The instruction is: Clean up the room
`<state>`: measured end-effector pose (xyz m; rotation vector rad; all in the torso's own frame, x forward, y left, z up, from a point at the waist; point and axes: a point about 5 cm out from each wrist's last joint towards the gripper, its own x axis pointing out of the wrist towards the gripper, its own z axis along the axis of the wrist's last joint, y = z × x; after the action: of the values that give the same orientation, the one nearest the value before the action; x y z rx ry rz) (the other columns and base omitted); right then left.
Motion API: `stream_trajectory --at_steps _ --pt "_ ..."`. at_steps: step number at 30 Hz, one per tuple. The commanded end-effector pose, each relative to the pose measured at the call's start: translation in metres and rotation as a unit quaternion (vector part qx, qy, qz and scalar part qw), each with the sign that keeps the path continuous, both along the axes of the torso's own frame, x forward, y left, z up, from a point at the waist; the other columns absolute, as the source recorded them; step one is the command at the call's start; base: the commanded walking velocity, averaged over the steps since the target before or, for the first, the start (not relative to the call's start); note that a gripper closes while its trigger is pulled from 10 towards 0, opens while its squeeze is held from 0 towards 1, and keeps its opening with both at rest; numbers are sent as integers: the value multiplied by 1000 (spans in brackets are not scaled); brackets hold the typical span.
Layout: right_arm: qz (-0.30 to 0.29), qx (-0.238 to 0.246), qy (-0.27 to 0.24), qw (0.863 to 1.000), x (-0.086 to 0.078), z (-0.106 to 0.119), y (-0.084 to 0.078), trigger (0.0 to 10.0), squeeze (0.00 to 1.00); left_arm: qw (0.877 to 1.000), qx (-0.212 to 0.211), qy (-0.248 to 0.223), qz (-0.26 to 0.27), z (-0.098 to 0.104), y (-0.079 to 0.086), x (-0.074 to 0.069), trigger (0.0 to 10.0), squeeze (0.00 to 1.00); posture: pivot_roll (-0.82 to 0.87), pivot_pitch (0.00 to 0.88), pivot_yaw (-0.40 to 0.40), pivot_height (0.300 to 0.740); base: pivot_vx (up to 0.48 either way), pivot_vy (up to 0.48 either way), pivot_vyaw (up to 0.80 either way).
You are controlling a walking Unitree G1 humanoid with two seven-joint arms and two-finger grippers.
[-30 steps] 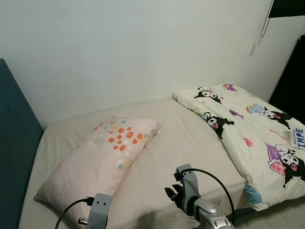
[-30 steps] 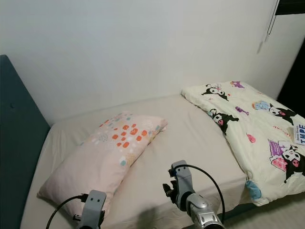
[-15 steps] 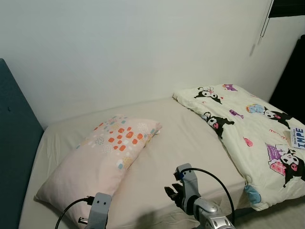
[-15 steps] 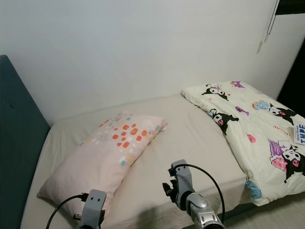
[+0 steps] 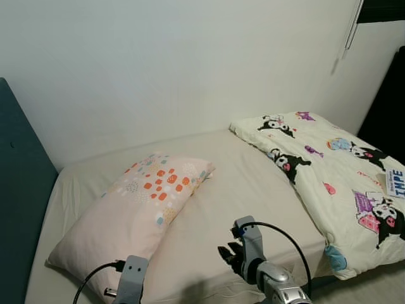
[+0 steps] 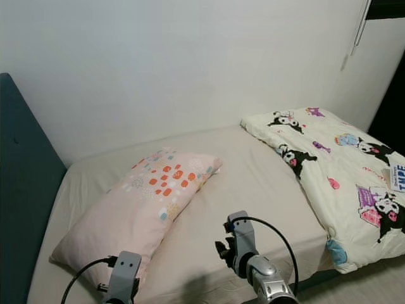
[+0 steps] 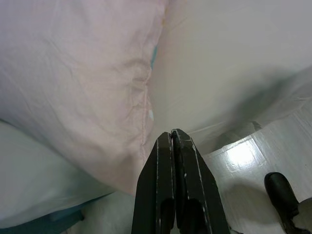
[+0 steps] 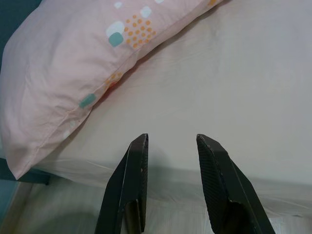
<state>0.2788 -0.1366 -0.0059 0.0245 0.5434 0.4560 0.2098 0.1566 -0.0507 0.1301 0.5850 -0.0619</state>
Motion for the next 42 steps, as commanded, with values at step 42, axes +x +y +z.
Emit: stream_trajectory --at_steps 42 --pt "-10 38 9 999 -10 -5 1 10000 0 1000 19 -3 -17 2 10 -4 10000 0 -32 0 6 738 0 0 0"
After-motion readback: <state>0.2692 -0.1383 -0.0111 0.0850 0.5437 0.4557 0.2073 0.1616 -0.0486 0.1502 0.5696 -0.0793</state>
